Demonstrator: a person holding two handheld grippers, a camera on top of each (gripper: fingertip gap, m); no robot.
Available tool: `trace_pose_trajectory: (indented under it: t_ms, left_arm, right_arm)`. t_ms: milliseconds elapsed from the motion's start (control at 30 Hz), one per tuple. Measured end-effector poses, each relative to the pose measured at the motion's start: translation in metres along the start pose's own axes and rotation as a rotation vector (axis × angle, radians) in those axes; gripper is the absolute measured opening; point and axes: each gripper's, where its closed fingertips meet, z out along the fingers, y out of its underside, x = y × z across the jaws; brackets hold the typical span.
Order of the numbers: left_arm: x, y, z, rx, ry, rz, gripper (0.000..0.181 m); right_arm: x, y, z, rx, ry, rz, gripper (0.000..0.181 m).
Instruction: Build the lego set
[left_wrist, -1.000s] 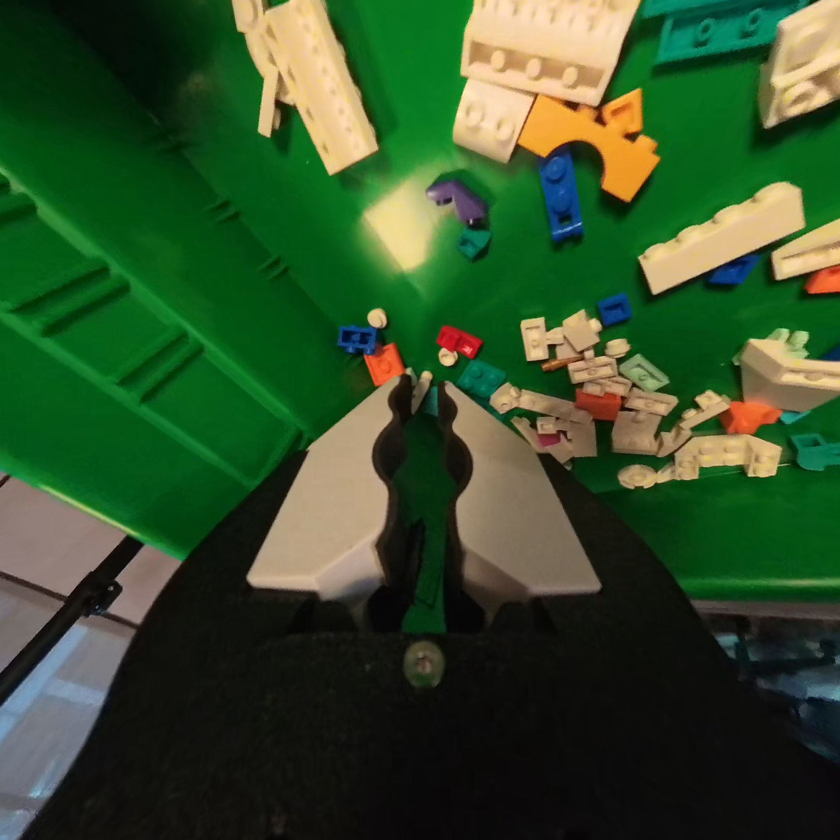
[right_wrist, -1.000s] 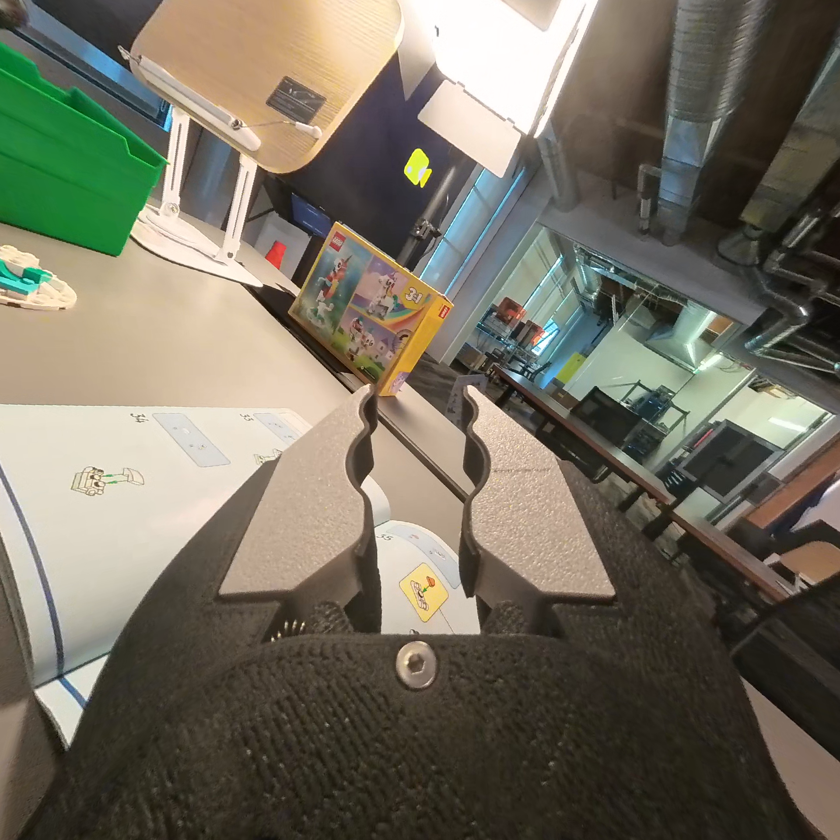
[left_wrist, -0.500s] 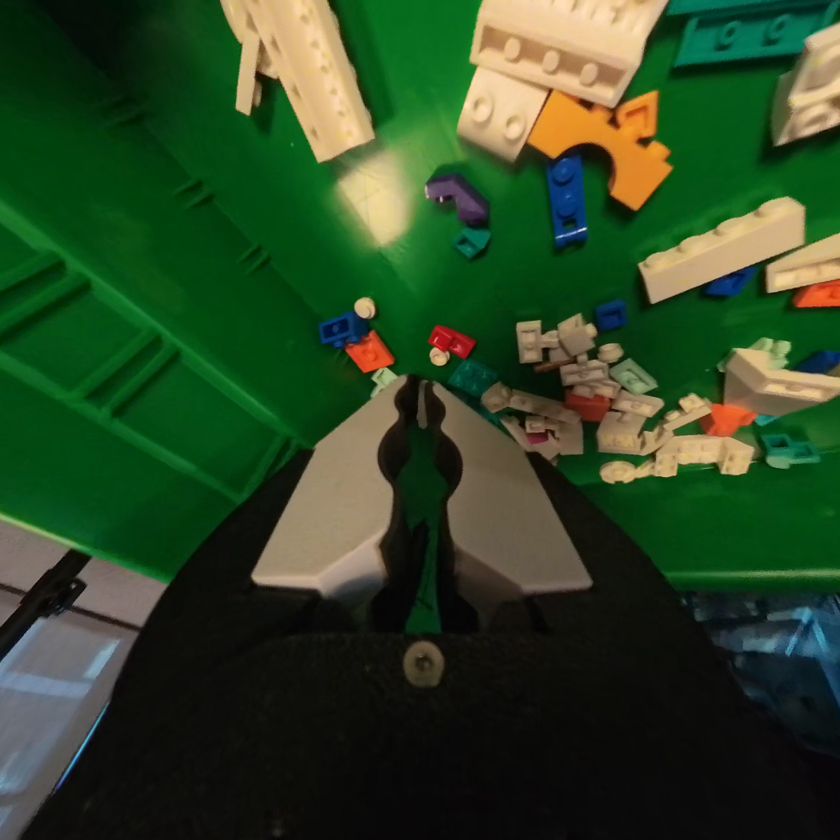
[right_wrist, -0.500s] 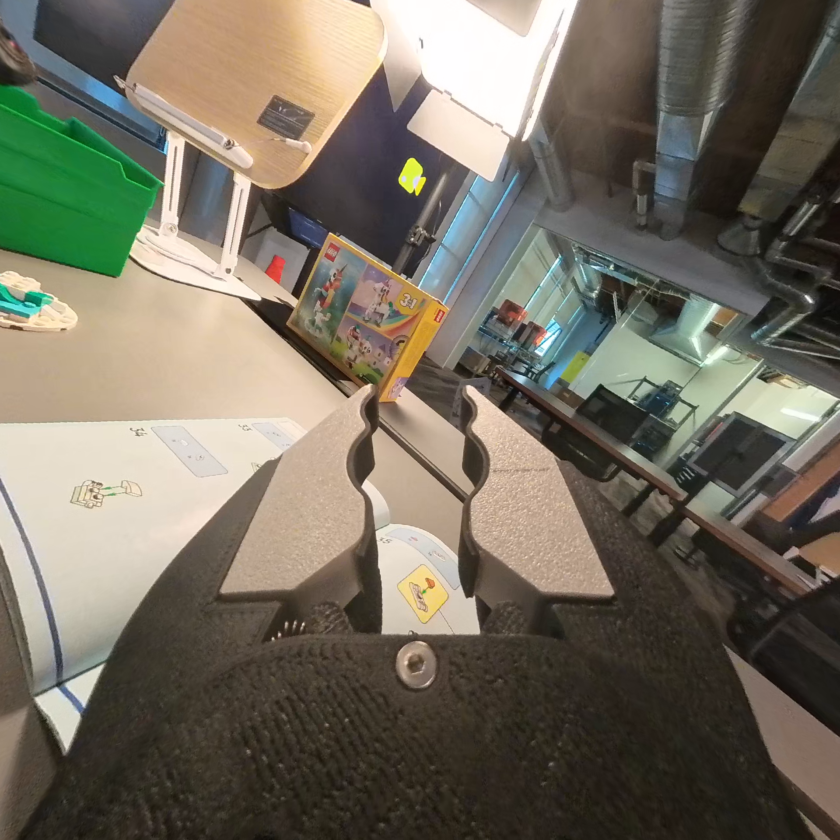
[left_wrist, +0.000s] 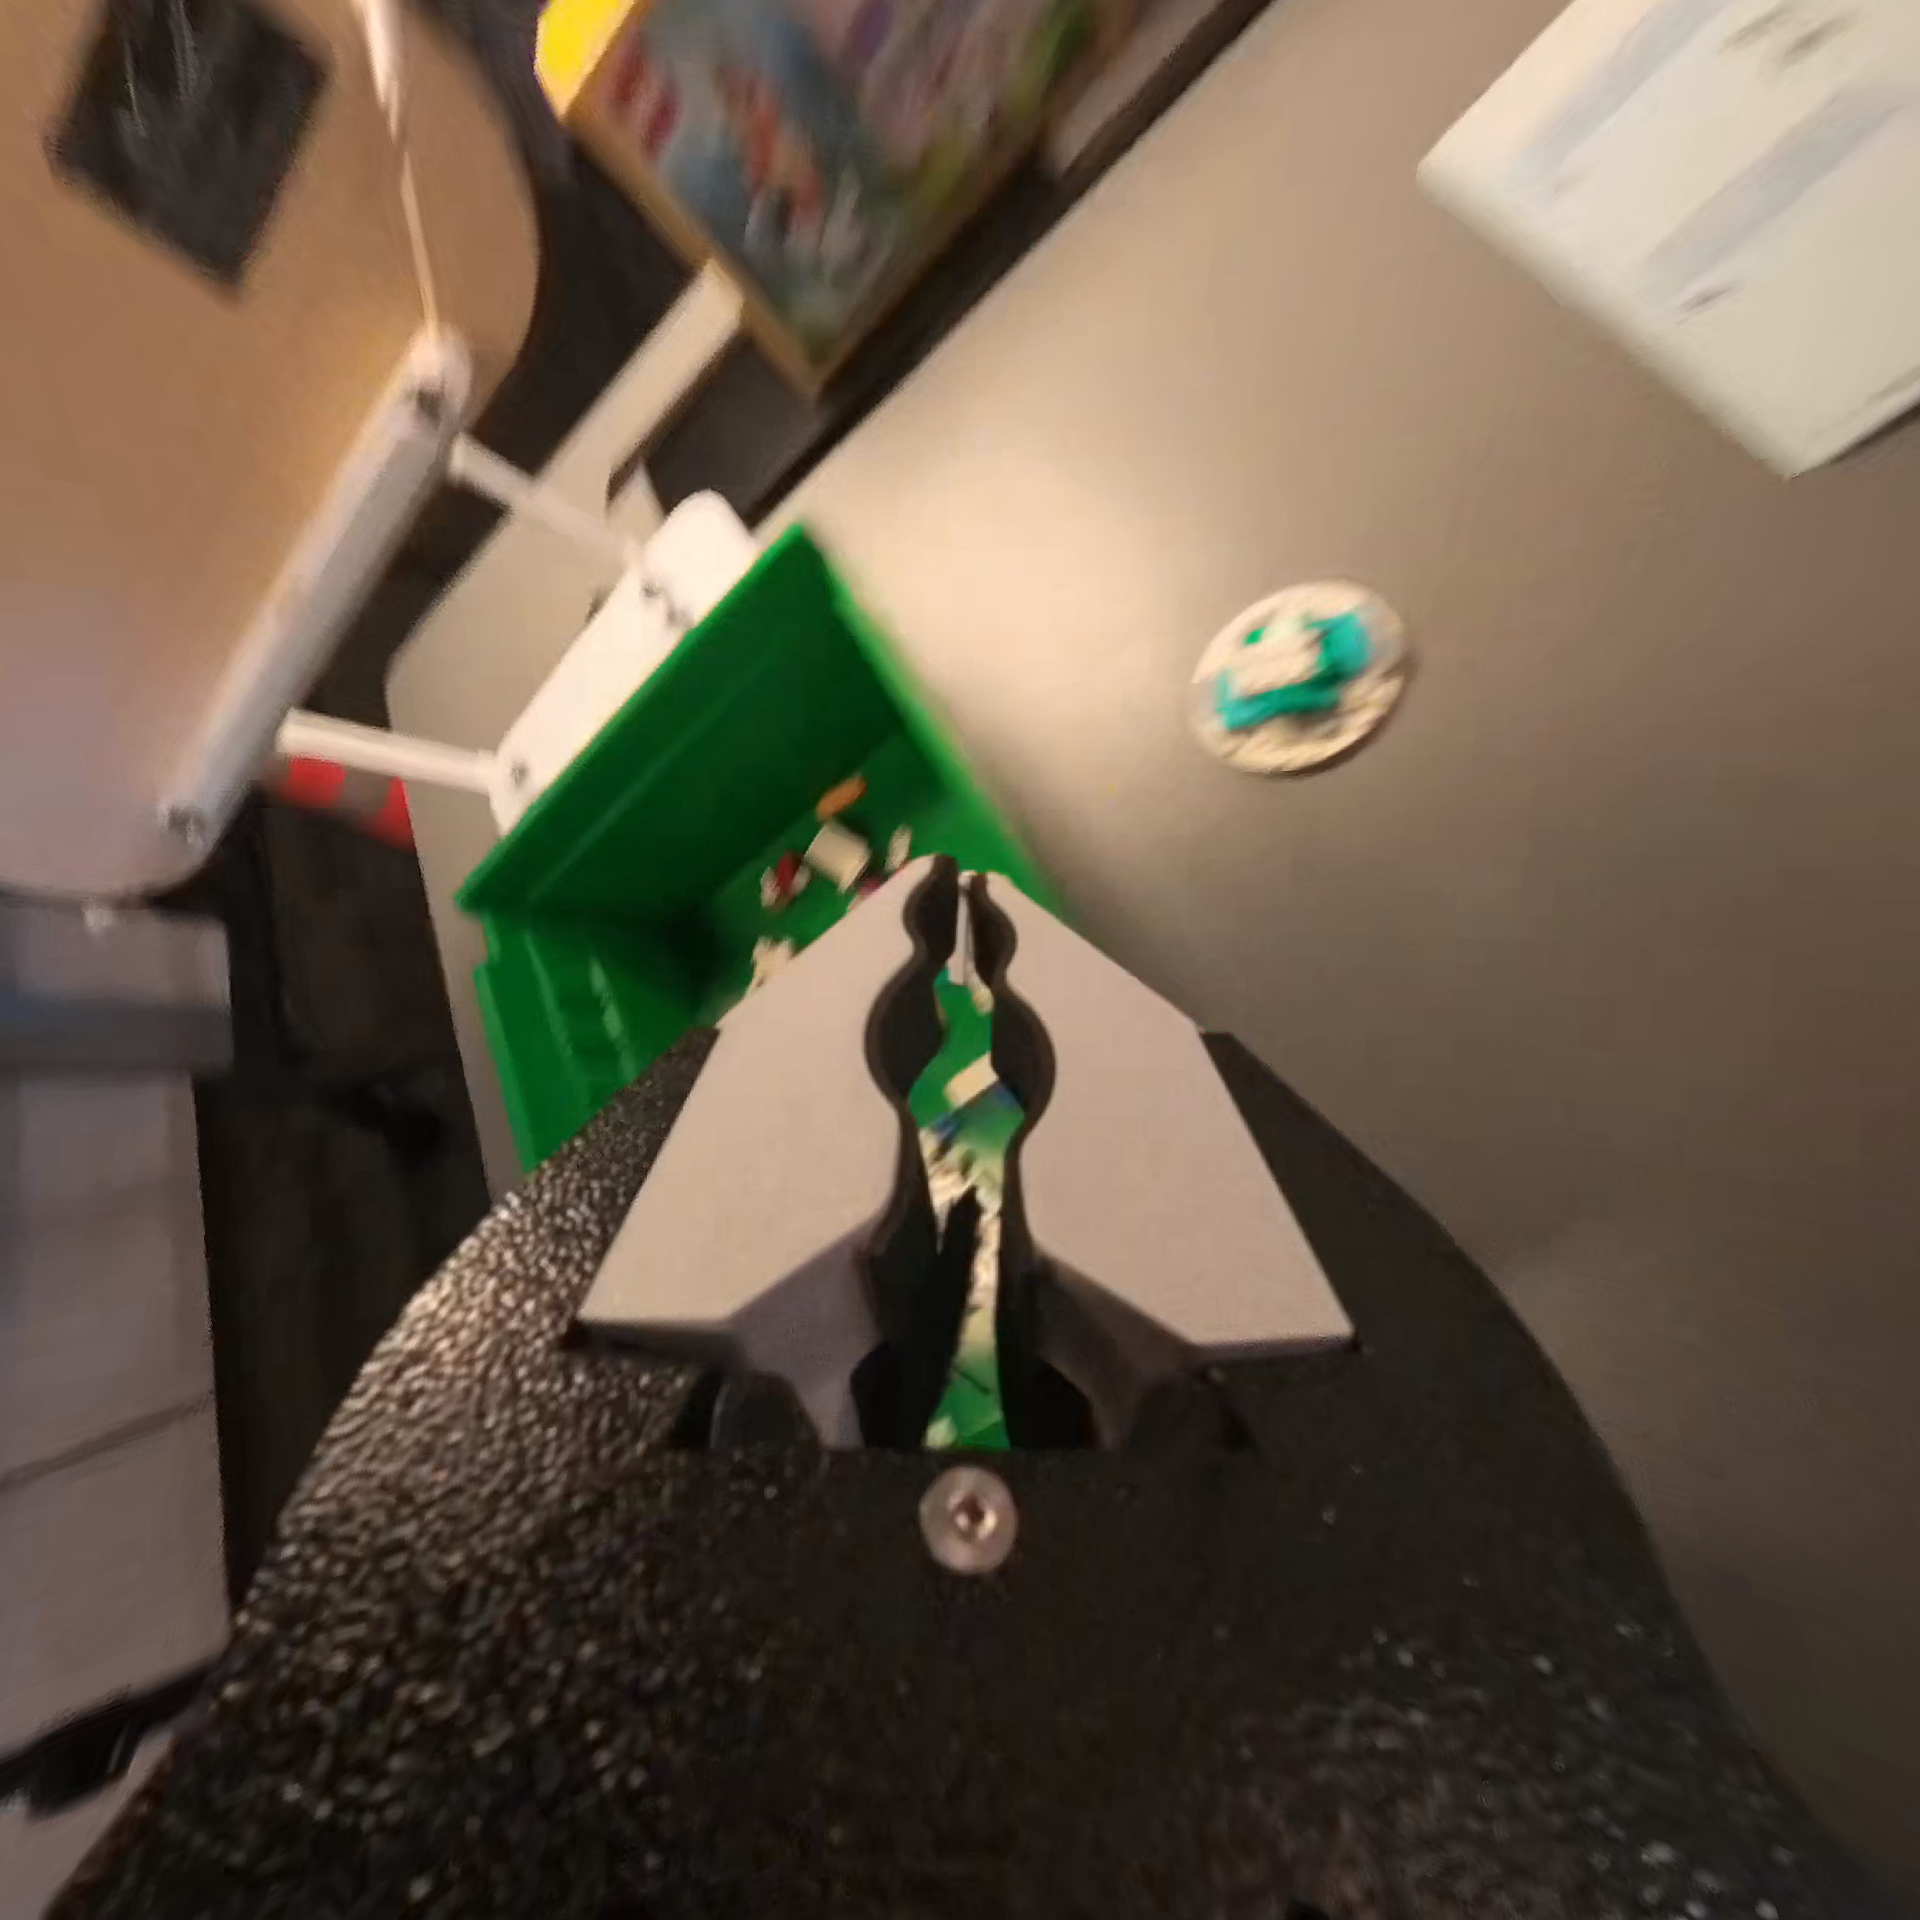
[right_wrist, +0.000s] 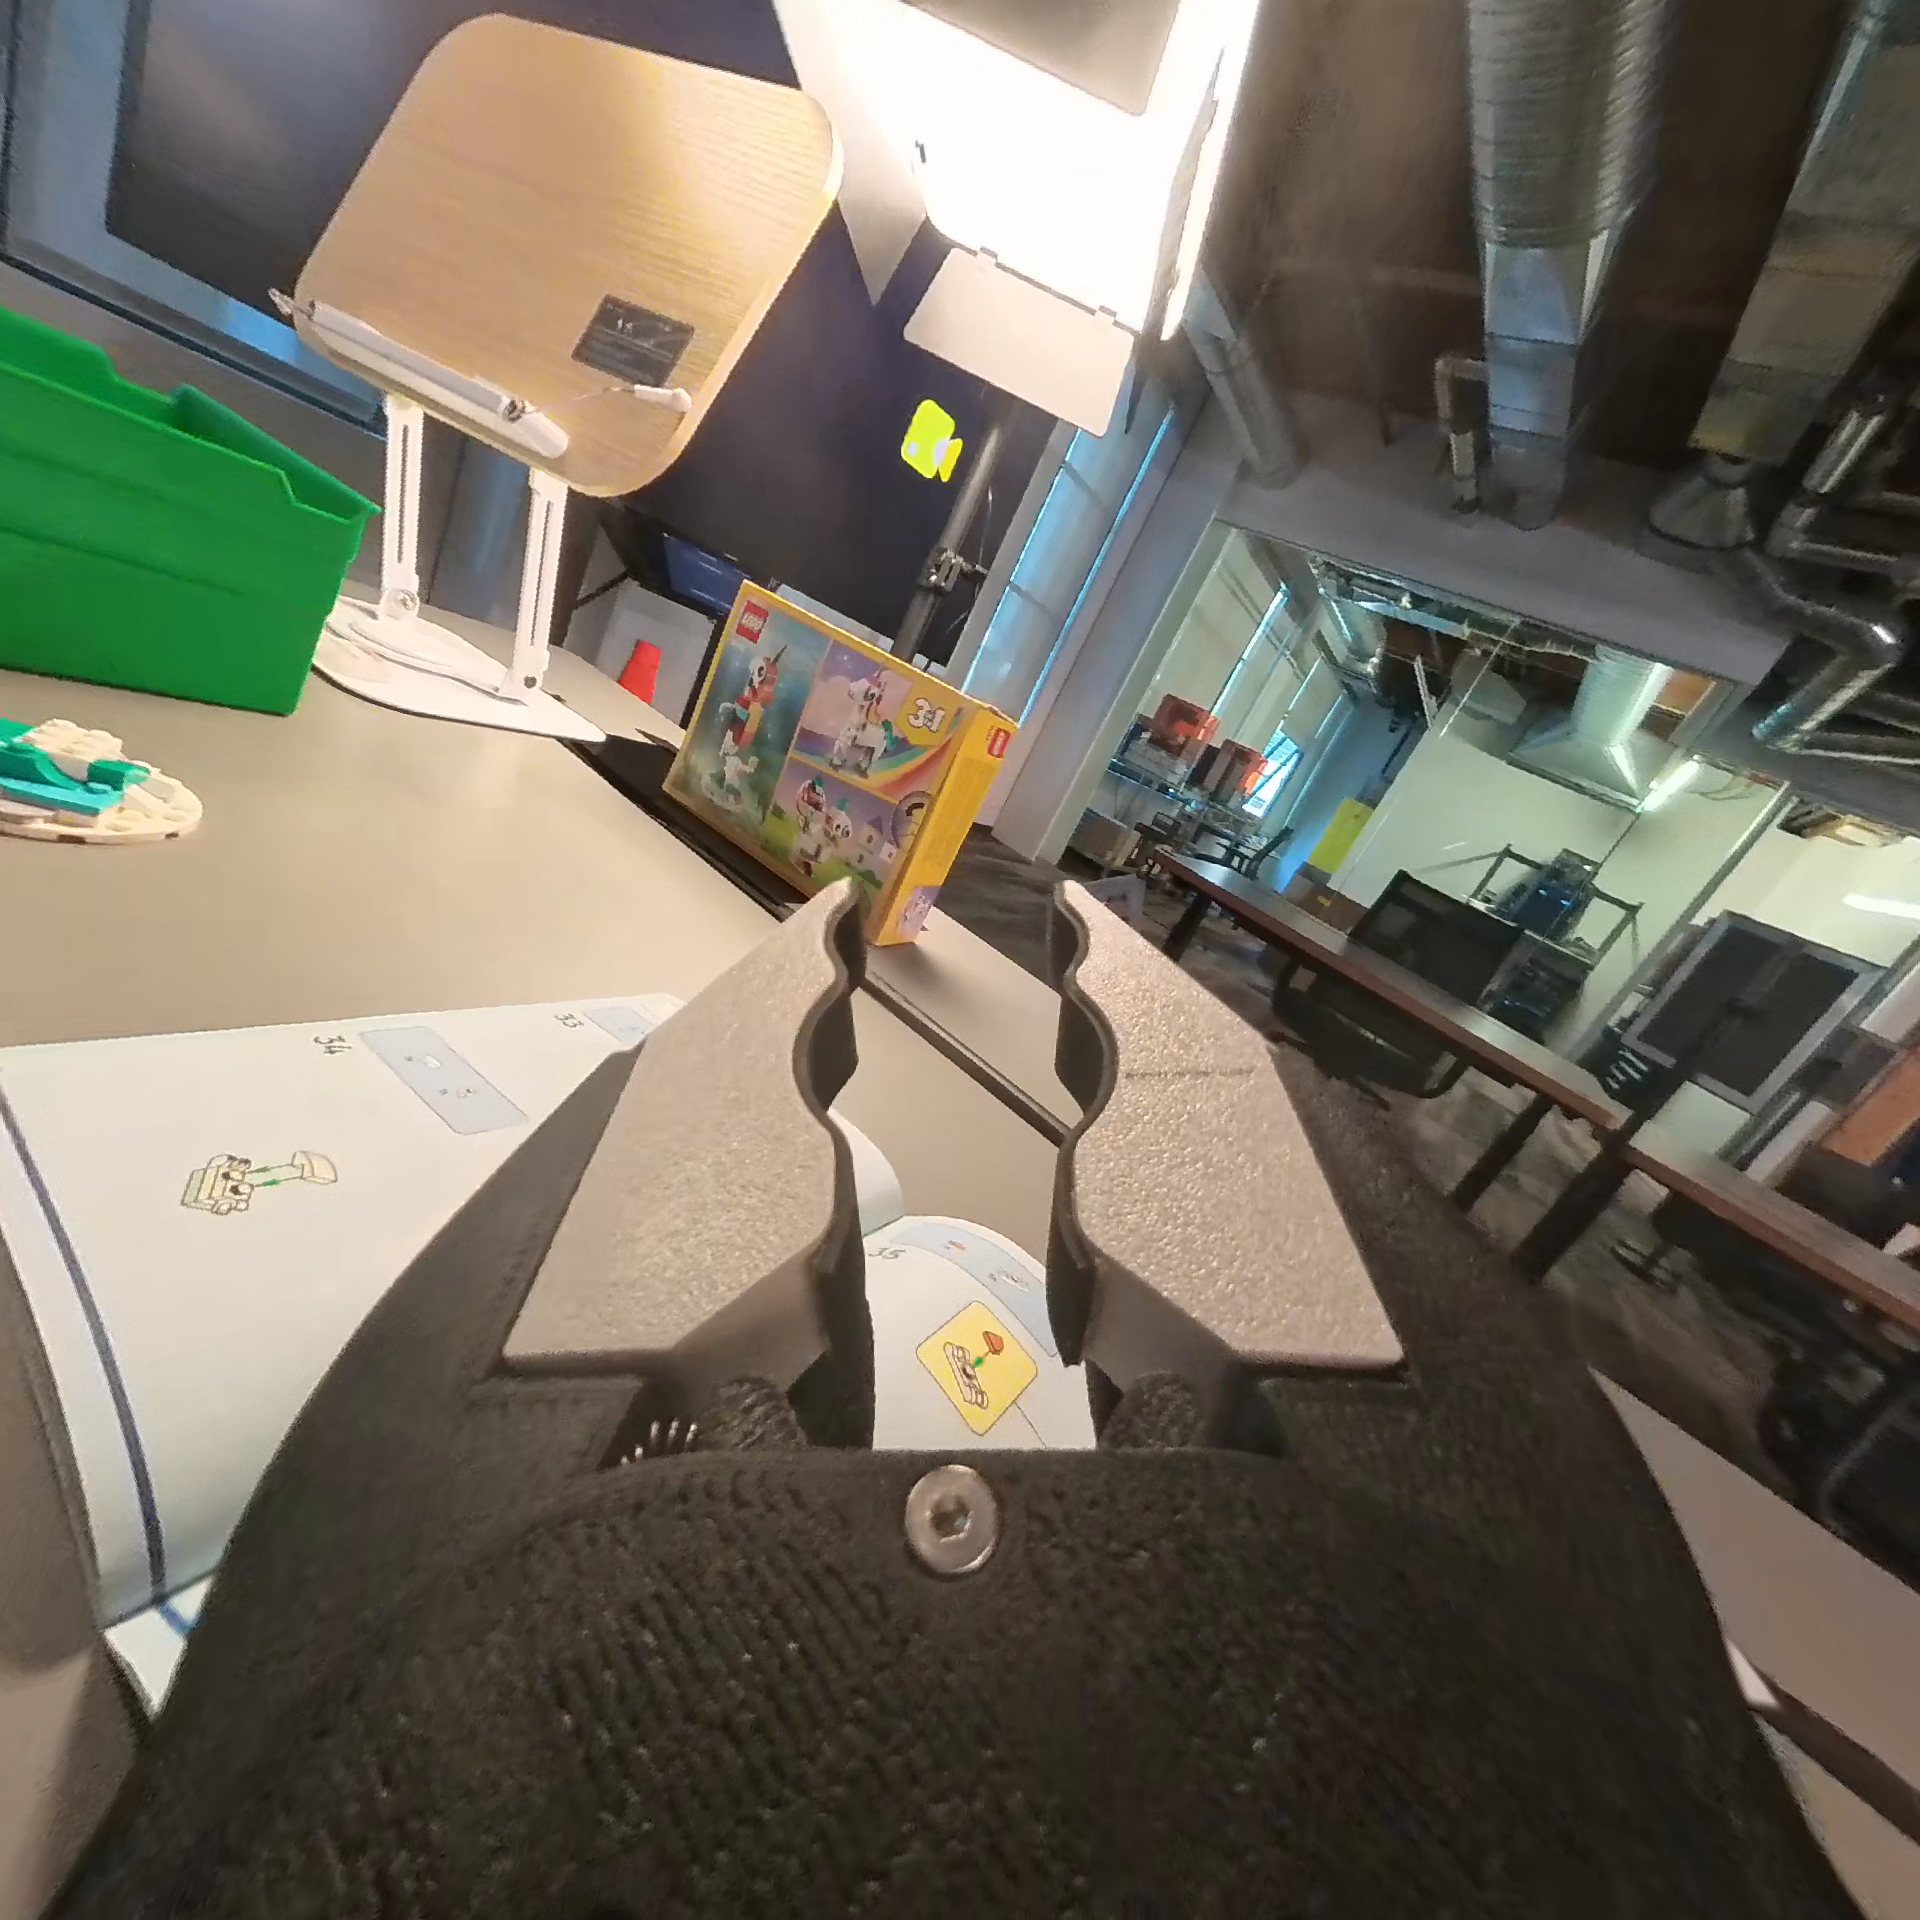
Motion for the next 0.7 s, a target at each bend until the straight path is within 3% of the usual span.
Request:
trace_pose_trajectory:
  t_ms: [133,300,367,433,533,700]
  left_arm:
    - [0.09,-0.02,-0.016,0.177,0.038,0.074,0.0]
    - [0.187,-0.038,-0.007,0.393,0.137,0.059,0.0]
    - [0.229,-0.046,-0.007,0.516,0.206,0.174,0.0]
    - [0.262,-0.046,-0.004,0.554,0.238,0.308,0.0]
    - [0.286,-0.043,0.005,0.549,0.273,0.42,0.0]
    - [0.269,-0.037,0.03,0.431,0.104,0.519,0.0]
  right_arm:
    - [0.002,-0.001,0.0,0.012,-0.001,0.029,0.034]
    - [0.0,-0.004,-0.001,0.03,-0.023,0.053,0.034]
    - [0.0,-0.004,-0.001,0.034,-0.027,0.06,0.034]
    - [0.001,-0.005,-0.001,0.036,-0.027,0.066,0.034]
    - [0.001,-0.005,-0.002,0.038,-0.028,0.073,0.034]
    - [0.001,-0.005,-0.002,0.041,-0.031,0.077,0.034]
